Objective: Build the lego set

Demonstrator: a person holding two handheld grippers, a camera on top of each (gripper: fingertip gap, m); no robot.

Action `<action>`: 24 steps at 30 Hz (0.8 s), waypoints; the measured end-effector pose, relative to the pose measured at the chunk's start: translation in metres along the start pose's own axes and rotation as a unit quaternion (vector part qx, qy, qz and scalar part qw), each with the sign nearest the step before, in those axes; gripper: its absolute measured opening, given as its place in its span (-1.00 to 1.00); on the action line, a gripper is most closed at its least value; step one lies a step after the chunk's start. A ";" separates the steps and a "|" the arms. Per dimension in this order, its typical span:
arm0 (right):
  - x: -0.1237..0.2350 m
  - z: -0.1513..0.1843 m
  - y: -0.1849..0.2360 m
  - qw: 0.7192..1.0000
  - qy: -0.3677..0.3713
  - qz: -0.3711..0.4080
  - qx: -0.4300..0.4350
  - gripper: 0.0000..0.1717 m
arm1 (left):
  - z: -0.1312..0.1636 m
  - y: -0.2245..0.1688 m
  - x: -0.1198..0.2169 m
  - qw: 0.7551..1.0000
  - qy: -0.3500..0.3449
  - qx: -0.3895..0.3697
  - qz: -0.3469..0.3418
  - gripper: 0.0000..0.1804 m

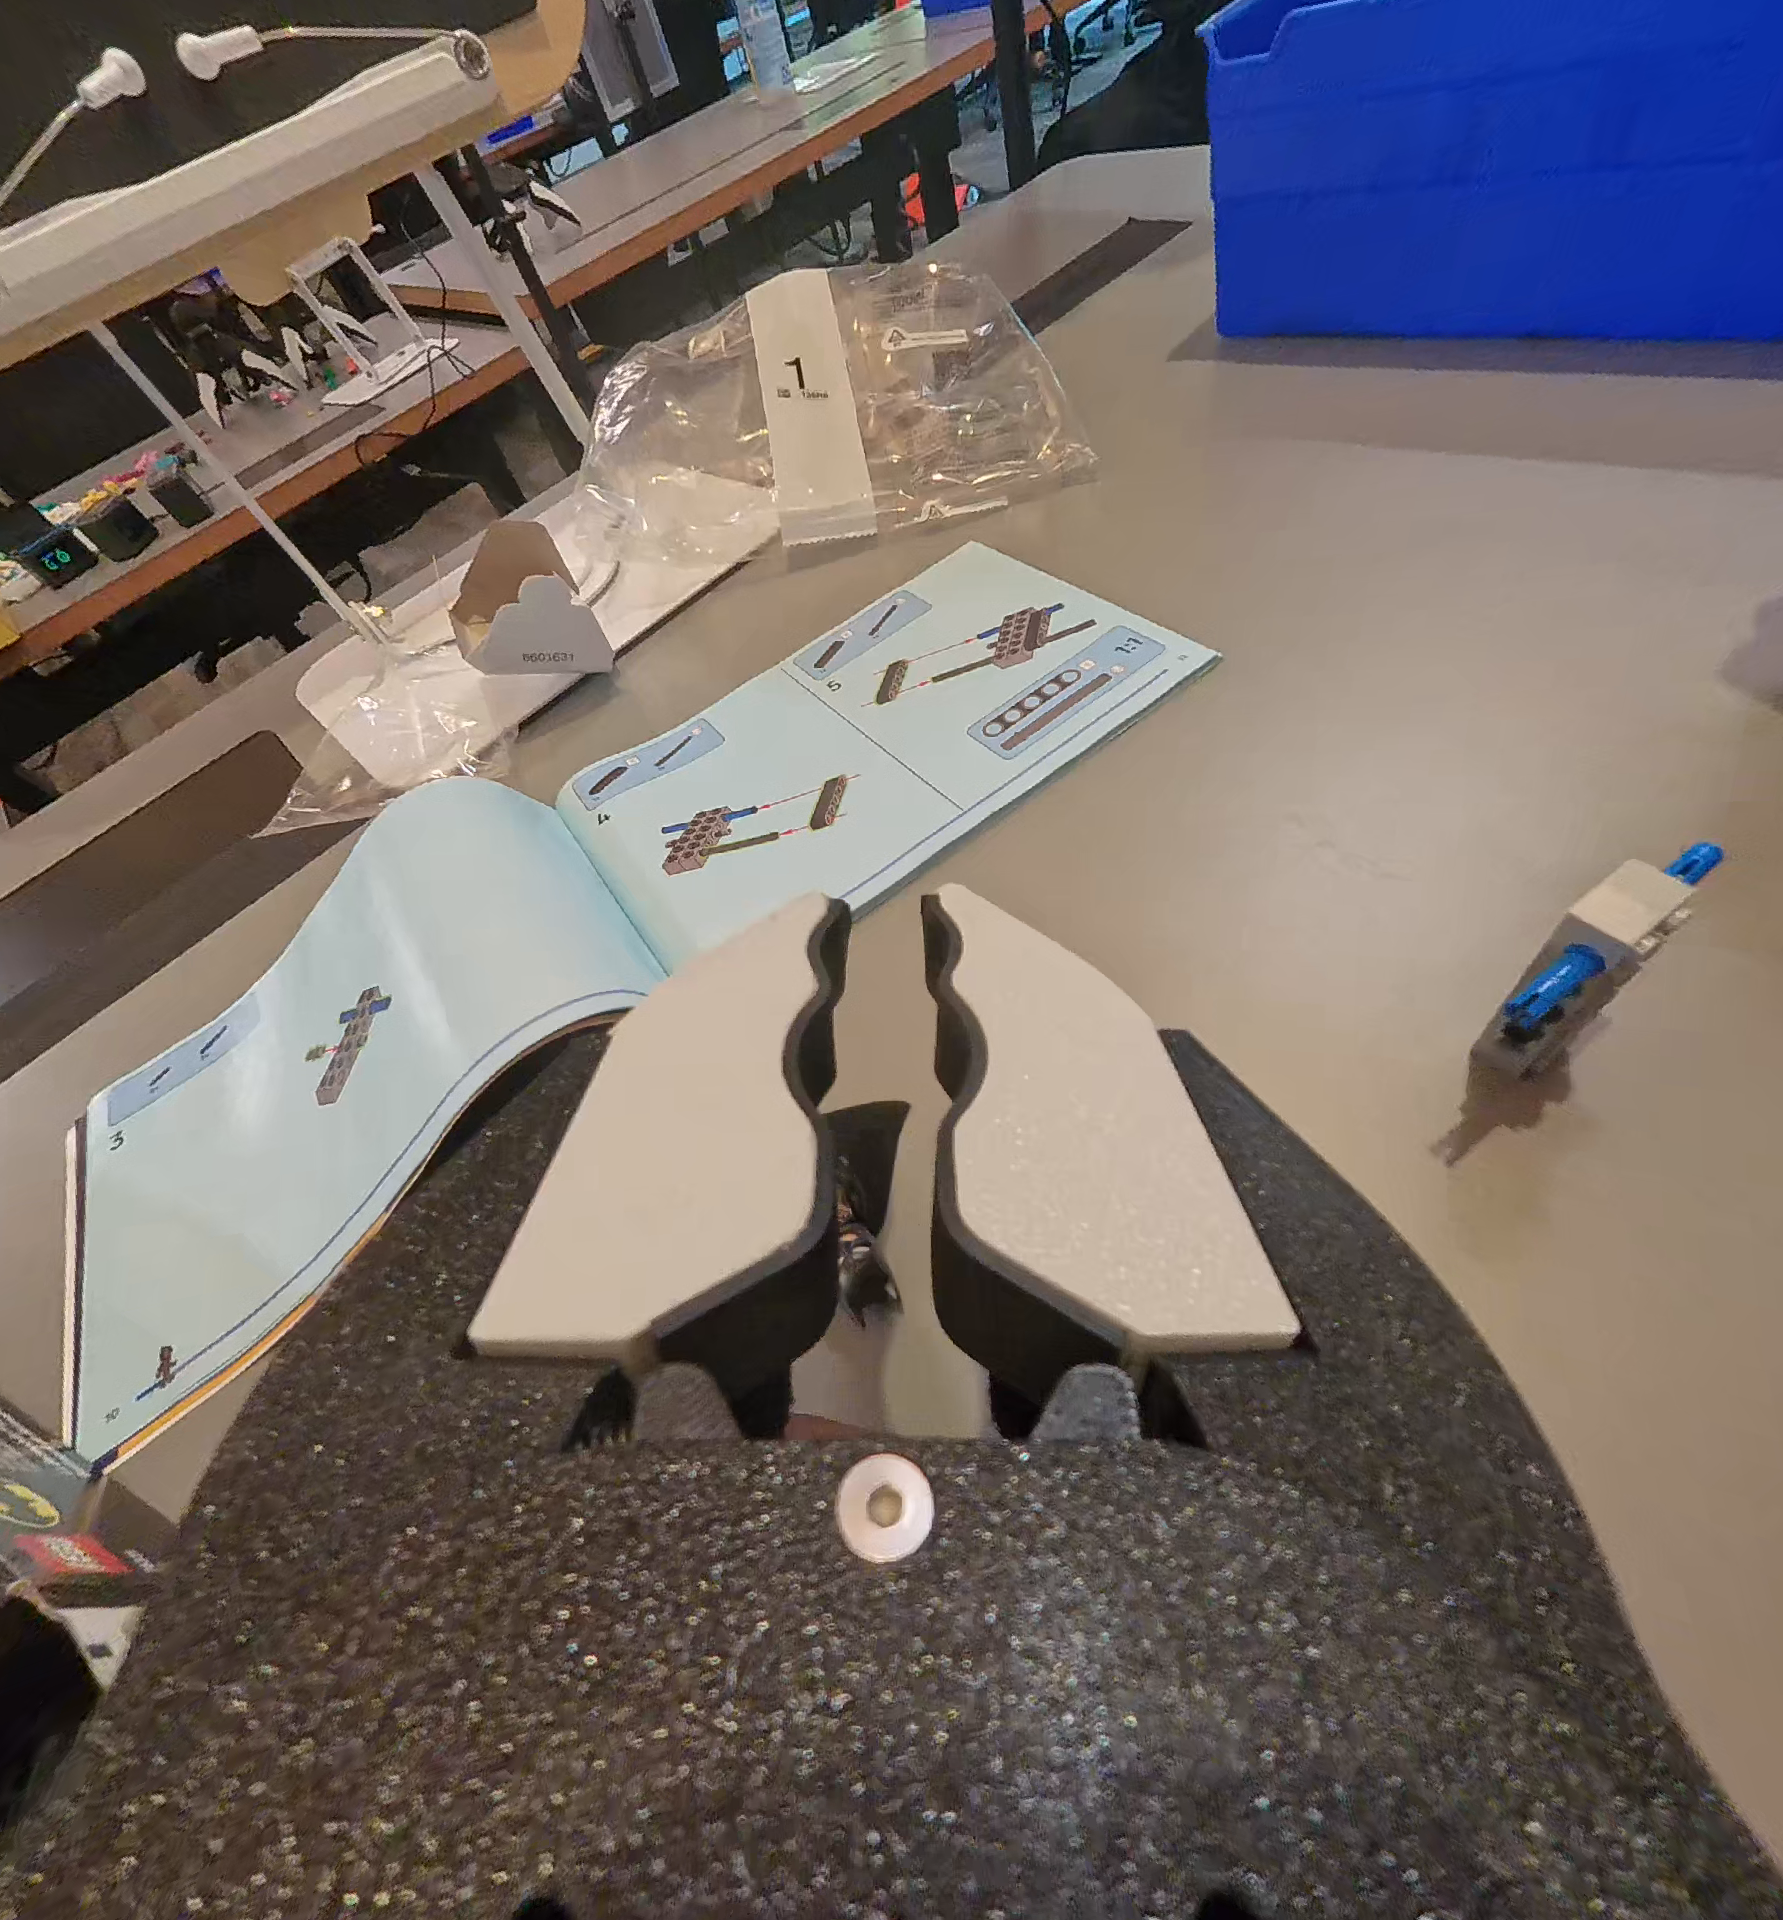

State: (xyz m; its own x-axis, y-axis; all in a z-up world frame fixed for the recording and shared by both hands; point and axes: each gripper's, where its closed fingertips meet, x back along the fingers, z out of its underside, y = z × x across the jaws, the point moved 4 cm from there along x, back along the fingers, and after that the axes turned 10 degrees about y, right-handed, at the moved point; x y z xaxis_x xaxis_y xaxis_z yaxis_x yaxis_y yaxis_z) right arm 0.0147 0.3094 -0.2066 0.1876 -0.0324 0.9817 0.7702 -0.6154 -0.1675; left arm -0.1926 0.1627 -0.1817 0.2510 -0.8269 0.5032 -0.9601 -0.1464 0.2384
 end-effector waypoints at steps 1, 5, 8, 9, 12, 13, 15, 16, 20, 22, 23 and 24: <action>-0.012 0.000 0.007 1.000 0.002 -0.012 -0.010 -0.95 | 0.000 0.000 0.001 1.000 -0.001 0.000 0.002 -0.84; -0.018 -0.006 0.012 0.998 -0.033 -0.017 -0.045 -0.95 | 0.001 -0.002 0.002 1.000 0.000 -0.003 0.004 -0.85; -0.010 -0.004 0.010 0.998 -0.043 0.005 -0.038 -0.77 | 0.002 -0.003 0.000 1.000 0.010 -0.008 0.005 -0.85; -0.003 -0.003 0.007 0.998 -0.051 0.017 -0.041 -0.71 | 0.002 -0.003 -0.001 1.000 0.012 -0.010 0.005 -0.85; 0.037 0.004 -0.008 0.994 -0.090 0.029 -0.055 -0.61 | 0.002 -0.003 -0.001 1.000 0.014 -0.010 0.003 -0.85; 0.055 0.009 -0.015 0.991 -0.113 0.033 -0.062 -0.61 | 0.002 -0.003 -0.002 1.000 0.015 -0.008 0.002 -0.84; 0.092 0.030 -0.039 0.984 -0.147 0.060 -0.080 -0.64 | 0.003 -0.001 -0.002 1.000 0.016 -0.002 0.001 -0.85; 0.107 0.047 -0.056 0.980 -0.154 0.083 -0.091 -0.66 | 0.003 -0.001 -0.002 1.000 0.018 0.000 0.001 -0.84; 0.102 0.142 -0.128 0.983 -0.059 0.120 -0.126 -0.75 | 0.004 0.001 -0.005 1.000 0.029 0.007 -0.001 -0.84; 0.071 0.180 -0.153 0.986 -0.002 0.072 -0.152 -0.78 | 0.005 0.002 -0.008 0.999 0.038 0.007 -0.002 -0.84; 0.054 0.194 -0.160 0.986 0.018 0.045 -0.157 -0.80 | 0.005 0.002 -0.009 0.999 0.042 0.005 -0.003 -0.84; 0.038 0.204 -0.166 0.986 0.040 0.028 -0.160 -0.80 | 0.006 0.001 -0.010 0.999 0.047 0.002 -0.004 -0.84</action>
State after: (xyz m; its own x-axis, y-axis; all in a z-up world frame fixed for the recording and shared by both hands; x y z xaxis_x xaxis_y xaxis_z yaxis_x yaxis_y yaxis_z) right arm 0.0185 0.5714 -0.1603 0.1668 -0.1274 0.9777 0.5266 -0.8269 -0.1975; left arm -0.1970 0.1680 -0.1912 0.2682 -0.7708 0.5778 -0.9586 -0.1543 0.2391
